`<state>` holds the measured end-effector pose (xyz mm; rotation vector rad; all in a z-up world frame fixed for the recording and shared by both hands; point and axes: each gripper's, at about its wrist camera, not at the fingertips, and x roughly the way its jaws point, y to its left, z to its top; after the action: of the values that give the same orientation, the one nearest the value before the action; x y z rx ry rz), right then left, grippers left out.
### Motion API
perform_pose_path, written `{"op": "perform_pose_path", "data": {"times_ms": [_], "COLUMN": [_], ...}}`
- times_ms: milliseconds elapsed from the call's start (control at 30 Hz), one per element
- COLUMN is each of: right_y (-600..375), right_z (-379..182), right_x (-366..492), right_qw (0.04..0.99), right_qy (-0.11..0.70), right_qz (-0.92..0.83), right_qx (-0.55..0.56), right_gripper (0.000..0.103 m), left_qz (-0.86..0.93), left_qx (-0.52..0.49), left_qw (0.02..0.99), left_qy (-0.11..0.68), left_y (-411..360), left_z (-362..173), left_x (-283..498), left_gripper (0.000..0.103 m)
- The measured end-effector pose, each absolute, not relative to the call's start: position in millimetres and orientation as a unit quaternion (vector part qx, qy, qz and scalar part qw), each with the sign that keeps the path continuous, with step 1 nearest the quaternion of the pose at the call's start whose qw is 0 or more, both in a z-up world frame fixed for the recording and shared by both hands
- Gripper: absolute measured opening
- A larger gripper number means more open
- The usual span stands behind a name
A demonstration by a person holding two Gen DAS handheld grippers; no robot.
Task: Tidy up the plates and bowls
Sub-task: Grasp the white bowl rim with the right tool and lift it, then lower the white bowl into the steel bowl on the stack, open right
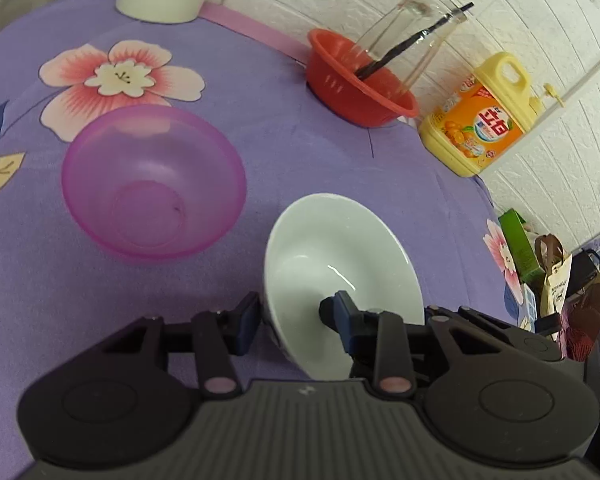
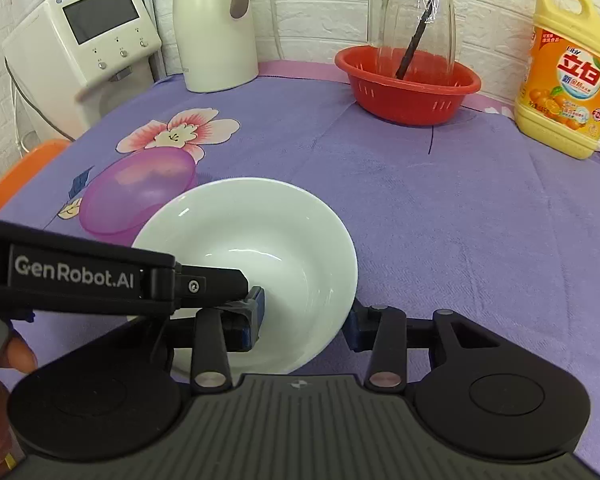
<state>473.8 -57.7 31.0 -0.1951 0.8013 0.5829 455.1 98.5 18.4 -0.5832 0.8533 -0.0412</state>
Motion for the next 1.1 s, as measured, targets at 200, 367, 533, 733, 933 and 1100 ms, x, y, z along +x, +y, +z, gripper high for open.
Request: {"op": "perform_pose_path", "data": {"times_ms": [200,367,533,733,933,1100], "right_y": [-67.4,-83.1,-109.9,-146.9,-173.7,-186.1], "right_z": [35.6,43.9,59.3,76.2,71.9,61.7], "right_x": [457.2,425.6,380.5,320.3,266.6,237.1], "right_qw": [0.875,0.879,0.889,0.902,0.905,0.905], "right_qy": [0.393,0.393,0.383,0.368,0.371,0.373], "right_qz": [0.27,0.26,0.24,0.211,0.195,0.197], "right_qx": [-0.081,-0.077,-0.075,-0.075,-0.068,-0.054], "right_gripper": [0.073,0.073,0.073,0.073,0.073,0.073], "left_qz": [-0.035,-0.053,-0.085,-0.127,-0.151,-0.156], "left_qx": [-0.284,-0.273,-0.262,-0.244,-0.226,-0.209], "left_qw": [0.866,0.87,0.874,0.878,0.873,0.872], "left_qy": [0.41,0.408,0.401,0.392,0.404,0.413], "left_y": [91.7,72.7,45.0,6.0,-19.7,-29.8], "left_z": [23.5,35.0,52.1,71.3,65.5,57.6], "left_x": [437.8,407.0,366.0,308.9,259.4,229.9], "left_gripper": [0.033,0.033,0.033,0.033,0.033,0.033]}}
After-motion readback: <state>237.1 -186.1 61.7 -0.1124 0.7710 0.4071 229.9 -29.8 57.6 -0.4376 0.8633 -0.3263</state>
